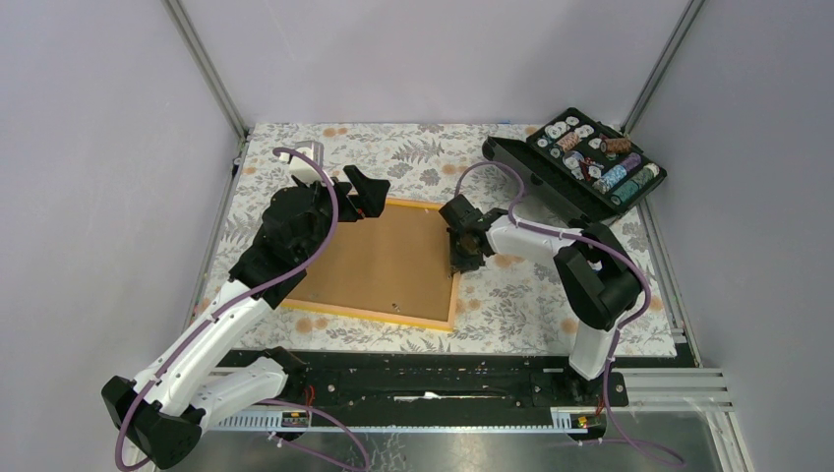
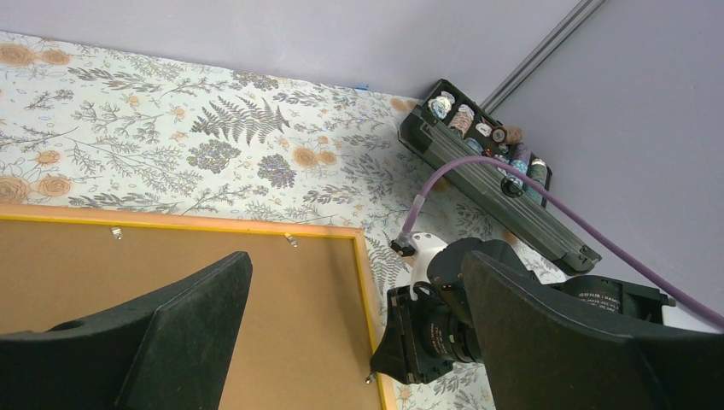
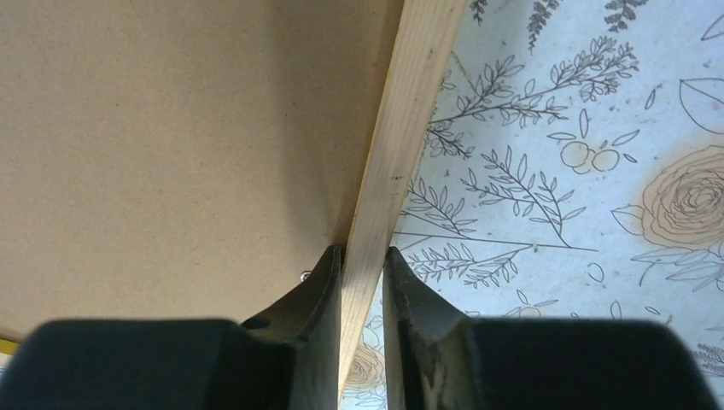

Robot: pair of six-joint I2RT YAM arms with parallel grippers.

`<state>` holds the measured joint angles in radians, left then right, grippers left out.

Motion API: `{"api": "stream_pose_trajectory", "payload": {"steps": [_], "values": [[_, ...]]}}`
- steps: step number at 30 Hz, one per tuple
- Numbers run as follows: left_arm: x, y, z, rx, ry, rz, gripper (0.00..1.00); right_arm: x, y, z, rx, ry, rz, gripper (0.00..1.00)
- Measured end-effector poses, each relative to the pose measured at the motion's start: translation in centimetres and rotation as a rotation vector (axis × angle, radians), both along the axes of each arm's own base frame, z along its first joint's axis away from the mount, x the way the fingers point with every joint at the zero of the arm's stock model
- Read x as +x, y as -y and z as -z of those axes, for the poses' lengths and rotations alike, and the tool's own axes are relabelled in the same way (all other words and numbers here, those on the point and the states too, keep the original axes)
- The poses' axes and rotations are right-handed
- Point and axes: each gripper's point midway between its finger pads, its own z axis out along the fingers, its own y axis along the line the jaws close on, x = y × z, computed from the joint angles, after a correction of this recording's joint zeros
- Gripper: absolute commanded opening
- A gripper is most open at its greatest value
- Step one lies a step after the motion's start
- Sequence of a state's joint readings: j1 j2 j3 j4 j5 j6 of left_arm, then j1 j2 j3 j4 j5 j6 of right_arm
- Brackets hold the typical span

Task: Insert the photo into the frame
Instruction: Install the photo frame at the center of the board.

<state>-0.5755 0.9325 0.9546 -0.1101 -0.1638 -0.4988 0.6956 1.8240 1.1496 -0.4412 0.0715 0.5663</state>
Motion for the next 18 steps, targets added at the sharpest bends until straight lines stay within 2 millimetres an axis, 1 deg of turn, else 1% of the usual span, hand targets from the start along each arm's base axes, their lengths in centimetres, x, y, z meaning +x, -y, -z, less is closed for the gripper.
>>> {"api": "stream_pose_trajectory", "payload": {"steps": [6,11,14,15,17,18], "values": [[0.0,0.0,0.0,0.0,0.0,0.0,0.98,0.4,-0.1,-0.1,0.008,0.013,0.041,0.0],[0.0,0.0,0.0,0.0,0.0,-0.001,0.98,0.5,-0.1,0.0,0.0,0.01,0.038,0.0],[0.0,0.0,0.0,0.0,0.0,-0.001,0.98,0.9,-0.2,-0.1,-0.009,0.017,0.028,0.01],[0.0,0.0,0.0,0.0,0.0,-0.001,0.98,1.0,-0.2,-0.1,-0.016,0.021,0.024,0.05],[0.0,0.0,0.0,0.0,0.0,-0.001,0.98,1.5,-0.1,-0.1,-0.039,0.03,0.015,0.23],[0.0,0.0,0.0,0.0,0.0,-0.001,0.98,1.8,0.0,-0.2,-0.053,0.036,0.009,0.28]]}}
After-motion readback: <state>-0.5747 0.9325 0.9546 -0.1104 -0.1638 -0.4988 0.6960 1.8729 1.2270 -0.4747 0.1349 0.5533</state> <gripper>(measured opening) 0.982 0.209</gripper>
